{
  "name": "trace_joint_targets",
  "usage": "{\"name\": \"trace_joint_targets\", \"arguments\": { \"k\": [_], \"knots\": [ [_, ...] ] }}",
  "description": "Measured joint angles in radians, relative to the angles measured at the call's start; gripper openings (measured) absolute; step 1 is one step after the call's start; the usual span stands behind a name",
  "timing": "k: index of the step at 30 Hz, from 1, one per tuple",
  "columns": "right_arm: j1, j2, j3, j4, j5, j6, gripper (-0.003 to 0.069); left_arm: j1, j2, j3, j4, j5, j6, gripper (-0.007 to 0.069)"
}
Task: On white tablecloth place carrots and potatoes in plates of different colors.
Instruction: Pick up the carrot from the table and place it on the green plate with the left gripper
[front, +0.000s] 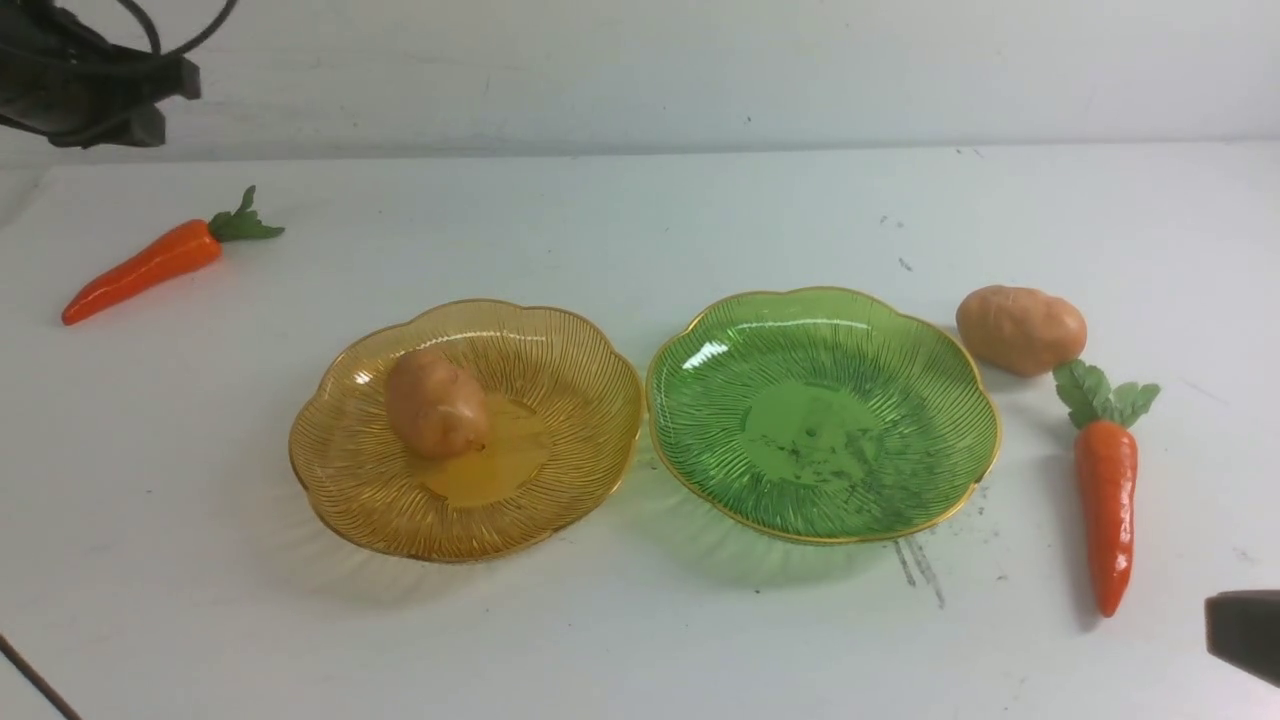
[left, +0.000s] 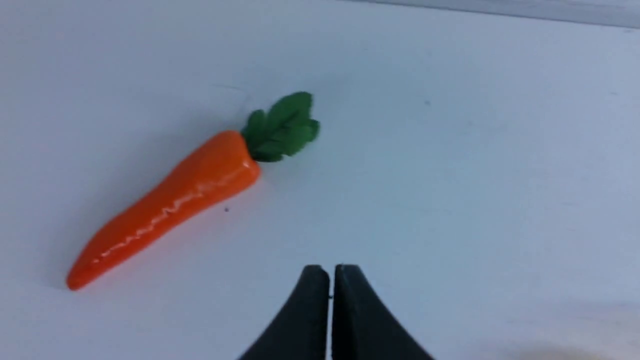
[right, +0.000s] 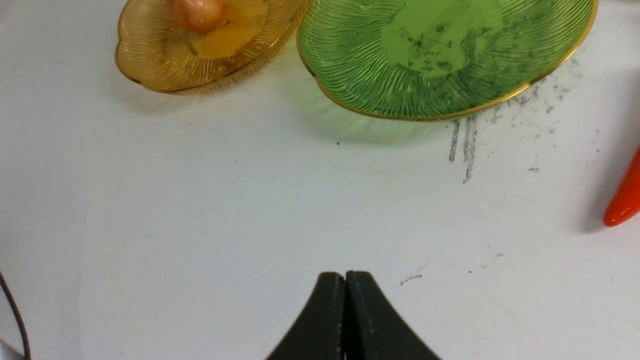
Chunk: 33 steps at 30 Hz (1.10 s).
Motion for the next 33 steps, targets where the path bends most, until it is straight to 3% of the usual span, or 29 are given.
{"name": "trace_joint_targets", "arguments": {
  "k": [3, 6, 12, 16, 22, 28, 31, 33],
  "knots": [
    [0.0, 0.0, 0.0, 0.0, 0.022, 0.019, -0.0015, 0.01, 0.124, -0.093, 0.039, 0.007, 0.038, 0.0022],
    [0.0, 0.0, 0.0, 0.0, 0.023, 0.043, -0.0015, 0.01, 0.189, -0.107, 0.078, -0.019, 0.056, 0.0109],
    [0.0, 0.0, 0.0, -0.023, 0.024, 0.05, -0.0015, 0.01, 0.236, -0.117, 0.291, -0.176, 0.17, 0.0485],
    [0.0, 0.0, 0.0, -0.052, 0.011, 0.089, -0.0015, 0.011, 0.282, -0.117, 0.429, -0.241, 0.16, 0.0615],
    [0.0, 0.0, 0.0, -0.065, 0.005, 0.152, -0.0015, 0.02, 0.366, -0.117, 0.592, -0.277, 0.041, 0.0627],
    [0.0, 0.0, 0.0, -0.073, 0.005, 0.203, -0.0015, 0.021, 0.394, -0.117, 0.636, -0.308, -0.025, 0.0604],
    [0.0, 0.0, 0.0, -0.073, 0.012, 0.21, -0.0015, 0.021, 0.404, -0.119, 0.641, -0.322, -0.034, 0.0566],
    [0.0, 0.0, 0.0, -0.073, 0.017, 0.211, -0.0015, 0.021, 0.413, -0.125, 0.636, -0.323, -0.04, 0.0479]
  ]
}}
